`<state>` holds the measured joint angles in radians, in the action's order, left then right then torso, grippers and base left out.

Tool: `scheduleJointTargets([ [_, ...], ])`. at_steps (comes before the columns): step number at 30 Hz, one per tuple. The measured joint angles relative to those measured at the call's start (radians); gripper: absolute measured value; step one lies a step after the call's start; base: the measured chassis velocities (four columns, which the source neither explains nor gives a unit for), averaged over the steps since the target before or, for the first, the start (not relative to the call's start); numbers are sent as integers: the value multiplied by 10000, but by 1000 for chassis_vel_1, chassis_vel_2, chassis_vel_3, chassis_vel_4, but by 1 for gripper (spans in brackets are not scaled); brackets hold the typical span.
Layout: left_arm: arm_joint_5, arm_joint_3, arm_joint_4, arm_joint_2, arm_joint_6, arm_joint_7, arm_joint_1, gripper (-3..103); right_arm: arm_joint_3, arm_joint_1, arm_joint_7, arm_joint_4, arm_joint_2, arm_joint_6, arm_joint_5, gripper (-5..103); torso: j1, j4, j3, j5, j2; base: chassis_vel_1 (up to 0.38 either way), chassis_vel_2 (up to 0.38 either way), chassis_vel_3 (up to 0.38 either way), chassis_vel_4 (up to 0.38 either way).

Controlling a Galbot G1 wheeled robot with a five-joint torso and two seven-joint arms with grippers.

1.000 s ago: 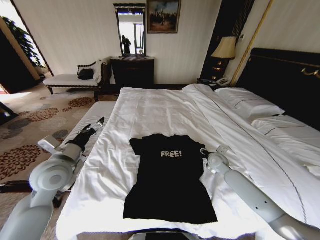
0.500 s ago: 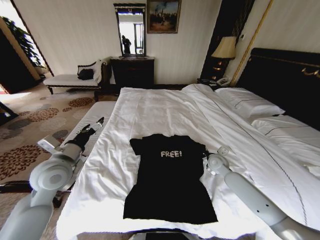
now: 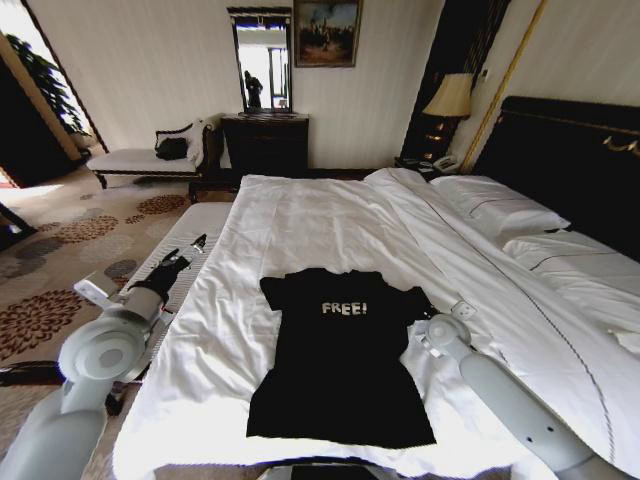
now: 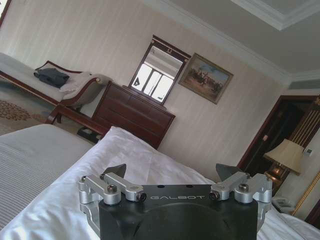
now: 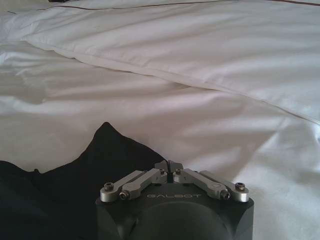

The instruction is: Fold the clothes on the bed.

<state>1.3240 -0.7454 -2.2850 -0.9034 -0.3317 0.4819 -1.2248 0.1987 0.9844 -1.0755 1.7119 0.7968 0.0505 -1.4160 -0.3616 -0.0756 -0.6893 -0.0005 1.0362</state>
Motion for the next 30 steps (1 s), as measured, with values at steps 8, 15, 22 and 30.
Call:
scheduleJointTargets([
  [8, -72, 41, -21, -102, 20, -1, -73, 100, -149, -114, 233, 205, -83, 231, 1749, 22, 1, 0, 0, -2, 1, 0, 0, 0, 0],
  [15, -87, 15, -21, -106, 39, -5, -123, 100, -280, -1051, 887, -598, -615, 731, 1079, 44, -1, 1, -2, 0, 0, 0, 0, 0, 0],
  [22, 139, 21, -1, 41, 40, -5, 393, 100, -654, -1528, 2068, -1183, -832, 1052, -424, 72, 0, 0, -1, -2, 0, 0, 0, 0, 0],
  [30, 735, -164, -58, 277, -74, 93, 889, 100, -1137, -2062, 2780, -1895, -422, 943, -375, 97, -1, 0, -1, 2, 0, 0, 0, 0, 0],
])
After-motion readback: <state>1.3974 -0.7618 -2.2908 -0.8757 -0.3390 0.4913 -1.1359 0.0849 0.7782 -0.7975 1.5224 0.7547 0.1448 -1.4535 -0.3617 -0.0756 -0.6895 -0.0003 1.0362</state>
